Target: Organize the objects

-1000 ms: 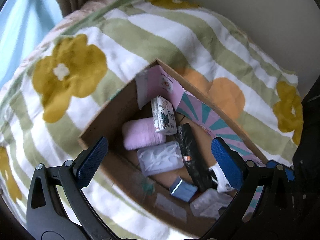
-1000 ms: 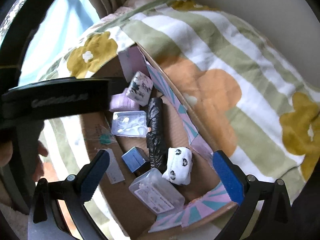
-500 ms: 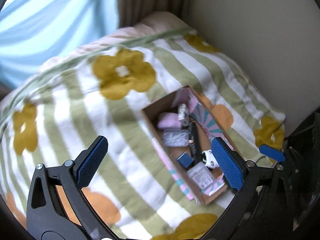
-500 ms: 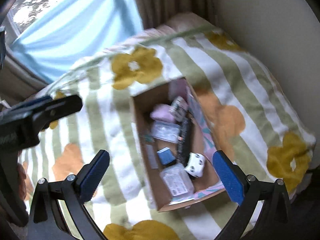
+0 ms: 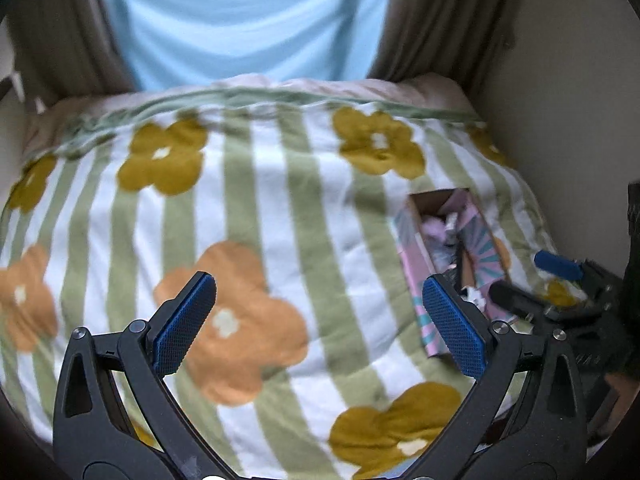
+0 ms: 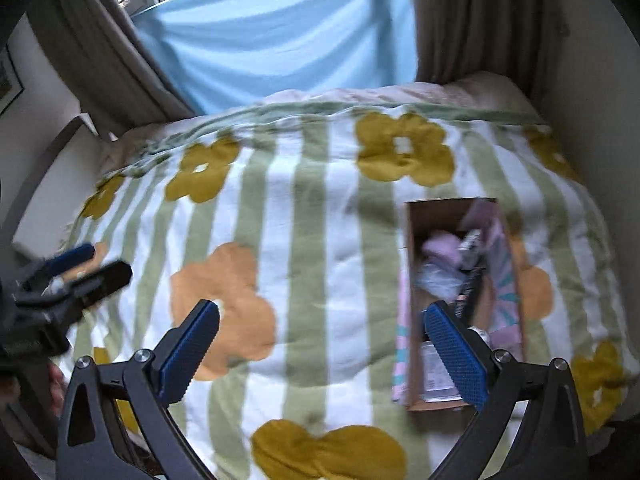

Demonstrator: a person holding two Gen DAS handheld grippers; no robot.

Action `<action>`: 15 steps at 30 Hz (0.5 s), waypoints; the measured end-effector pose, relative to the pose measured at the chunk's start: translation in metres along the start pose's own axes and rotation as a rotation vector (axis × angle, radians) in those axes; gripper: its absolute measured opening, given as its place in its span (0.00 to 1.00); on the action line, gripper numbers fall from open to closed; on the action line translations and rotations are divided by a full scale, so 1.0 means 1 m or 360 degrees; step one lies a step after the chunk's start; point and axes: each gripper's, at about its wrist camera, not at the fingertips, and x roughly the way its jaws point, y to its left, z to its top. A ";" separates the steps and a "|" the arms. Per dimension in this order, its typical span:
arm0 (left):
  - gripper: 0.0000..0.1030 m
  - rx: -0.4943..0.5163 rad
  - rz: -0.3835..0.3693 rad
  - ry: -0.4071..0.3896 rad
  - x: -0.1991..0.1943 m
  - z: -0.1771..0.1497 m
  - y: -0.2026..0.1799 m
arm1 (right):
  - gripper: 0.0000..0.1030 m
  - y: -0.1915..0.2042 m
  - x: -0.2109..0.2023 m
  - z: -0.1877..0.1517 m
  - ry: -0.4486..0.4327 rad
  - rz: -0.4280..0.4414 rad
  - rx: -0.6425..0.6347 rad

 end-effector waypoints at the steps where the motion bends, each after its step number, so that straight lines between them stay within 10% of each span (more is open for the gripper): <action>1: 1.00 -0.0014 0.0021 -0.0007 -0.003 -0.009 0.006 | 0.99 0.004 0.001 -0.002 -0.0002 0.0002 -0.0014; 15: 1.00 -0.0171 0.0097 -0.0064 -0.017 -0.048 0.038 | 0.99 0.019 0.002 -0.009 -0.0002 -0.0021 -0.0124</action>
